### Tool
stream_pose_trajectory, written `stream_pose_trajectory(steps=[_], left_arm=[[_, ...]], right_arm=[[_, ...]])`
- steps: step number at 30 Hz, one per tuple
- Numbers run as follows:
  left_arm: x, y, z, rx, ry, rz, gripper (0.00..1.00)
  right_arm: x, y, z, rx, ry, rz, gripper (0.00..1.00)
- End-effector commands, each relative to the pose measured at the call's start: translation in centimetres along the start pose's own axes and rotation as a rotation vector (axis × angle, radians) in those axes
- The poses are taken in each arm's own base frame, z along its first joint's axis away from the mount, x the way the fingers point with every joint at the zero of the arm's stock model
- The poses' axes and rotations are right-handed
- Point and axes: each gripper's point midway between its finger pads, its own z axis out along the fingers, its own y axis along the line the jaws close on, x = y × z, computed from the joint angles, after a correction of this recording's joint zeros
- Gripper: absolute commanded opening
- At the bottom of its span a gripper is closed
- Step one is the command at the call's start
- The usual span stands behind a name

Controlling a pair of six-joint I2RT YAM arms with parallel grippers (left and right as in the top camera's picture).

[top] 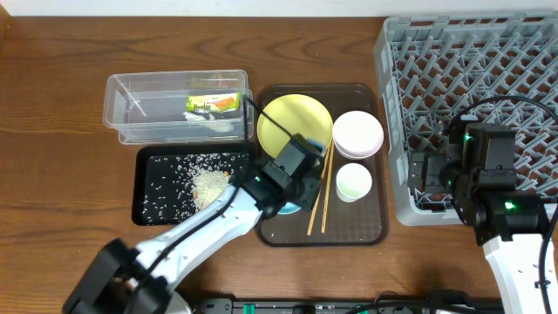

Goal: Sort waste into correct bins and load items into the dishwasher rack

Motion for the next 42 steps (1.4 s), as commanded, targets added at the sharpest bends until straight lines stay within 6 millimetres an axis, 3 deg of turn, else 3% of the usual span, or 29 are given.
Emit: stream_pose_trajectory(steps=[1, 6, 13, 17, 19, 21, 24, 29, 31, 34, 38, 42], left_arm=[[-5.0, -1.7, -3.0, 0.042, -0.179, 0.032, 0.53], [-5.7, -2.0, -1.5, 0.058, -0.198, -0.019, 0.53], [-2.4, -3.3, 3.7, 0.125, -0.051, -0.03, 0.52], [-0.1, -3.5, 5.6, 0.139, 0.038, -0.03, 0.37], [0.0, -3.3, 5.6, 0.134, 0.046, -0.033, 0.22], [-0.6, -3.1, 5.0, 0.137, 0.028, -0.042, 0.11], [-2.4, -2.3, 3.4, 0.138, -0.024, -0.111, 0.07], [-6.4, -0.1, -1.1, 0.221, -0.131, -0.326, 0.07], [-7.9, 1.1, -2.7, 0.283, -0.165, -0.435, 0.06], [-10.4, 1.7, -4.6, 0.481, -0.189, -0.55, 0.06], [-12.1, 0.8, -7.2, 0.768, -0.142, -0.584, 0.06], [-11.7, -1.2, -9.2, 0.952, -0.05, -0.535, 0.06]], right_arm=[[-0.6, 0.4, -0.4, -0.011, -0.018, 0.006, 0.99], [-0.6, 0.4, -0.4, -0.011, -0.017, 0.006, 0.99], [-0.6, 0.4, -0.4, -0.011, -0.017, 0.006, 0.99], [-0.6, 0.4, -0.4, -0.011, -0.017, 0.006, 0.99], [-0.6, 0.4, -0.4, -0.011, -0.017, 0.006, 0.99], [-0.6, 0.4, -0.4, -0.011, -0.017, 0.006, 0.99], [-0.8, 0.3, -0.4, -0.01, -0.026, 0.007, 0.99], [-2.7, 0.5, -0.5, -0.02, -0.102, 0.034, 0.99], [-3.5, 1.6, -0.6, -0.081, -0.132, 0.06, 0.99], [-4.2, 6.0, -1.1, -0.337, -0.148, -0.03, 0.99], [-2.8, 12.7, -3.6, -0.79, -0.145, -0.242, 0.99], [-2.0, 15.3, -4.8, -1.026, -0.148, -0.328, 0.99]])
